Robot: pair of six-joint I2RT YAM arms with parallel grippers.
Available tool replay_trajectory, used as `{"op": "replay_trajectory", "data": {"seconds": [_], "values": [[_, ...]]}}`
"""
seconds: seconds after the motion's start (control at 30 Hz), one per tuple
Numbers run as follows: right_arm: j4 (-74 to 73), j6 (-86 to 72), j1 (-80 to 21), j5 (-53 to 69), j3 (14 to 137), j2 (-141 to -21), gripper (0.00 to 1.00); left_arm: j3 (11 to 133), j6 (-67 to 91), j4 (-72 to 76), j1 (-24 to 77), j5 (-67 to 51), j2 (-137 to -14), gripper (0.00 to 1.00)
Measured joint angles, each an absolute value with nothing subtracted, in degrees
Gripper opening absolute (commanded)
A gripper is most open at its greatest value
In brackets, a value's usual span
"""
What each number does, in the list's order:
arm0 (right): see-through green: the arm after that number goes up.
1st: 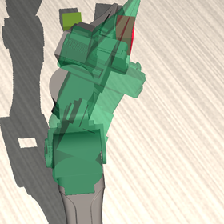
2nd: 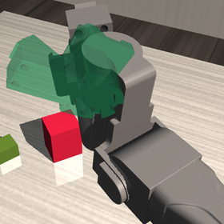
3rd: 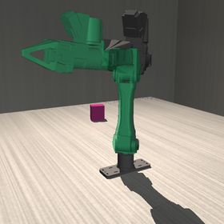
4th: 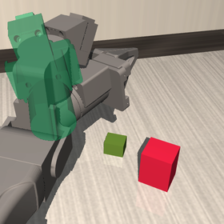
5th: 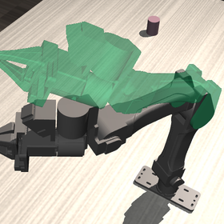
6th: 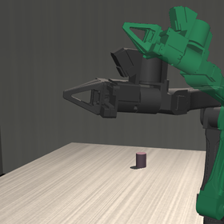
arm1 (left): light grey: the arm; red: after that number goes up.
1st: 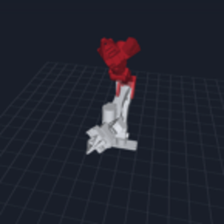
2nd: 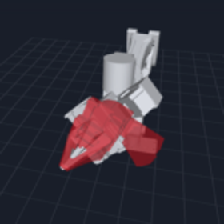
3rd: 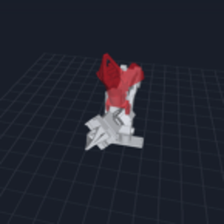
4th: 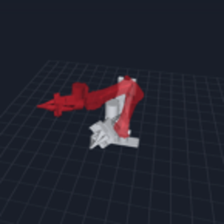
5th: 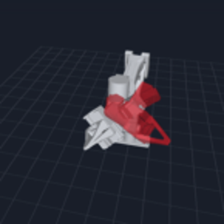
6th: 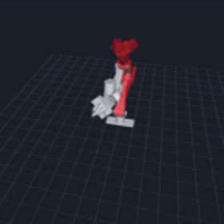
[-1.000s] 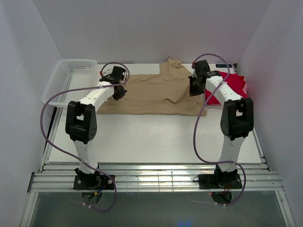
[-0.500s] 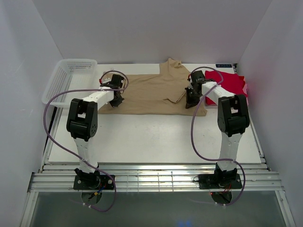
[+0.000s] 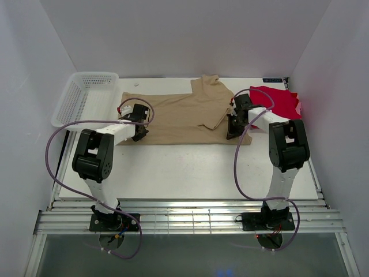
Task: Fold and stack the t-shirts
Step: Fold the tshirt
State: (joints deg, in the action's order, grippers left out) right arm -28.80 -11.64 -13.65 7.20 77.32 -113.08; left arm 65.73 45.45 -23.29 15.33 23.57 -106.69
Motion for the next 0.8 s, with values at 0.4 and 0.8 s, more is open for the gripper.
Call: {"op": "replay_trajectory", "data": {"seconds": [0.4, 0.8], "values": [[-29.65, -14.04, -17.8, 6.79, 58.78, -98.5, 0.08, 51.77, 48.07, -26.57, 15.46, 23.31, -94.04, 0.0], [-36.23, -14.79, -21.3, 3.05, 61.84, -88.66, 0.4, 53.67, 48.47, -38.81, 18.37, 19.14, -84.55, 0.0]]}}
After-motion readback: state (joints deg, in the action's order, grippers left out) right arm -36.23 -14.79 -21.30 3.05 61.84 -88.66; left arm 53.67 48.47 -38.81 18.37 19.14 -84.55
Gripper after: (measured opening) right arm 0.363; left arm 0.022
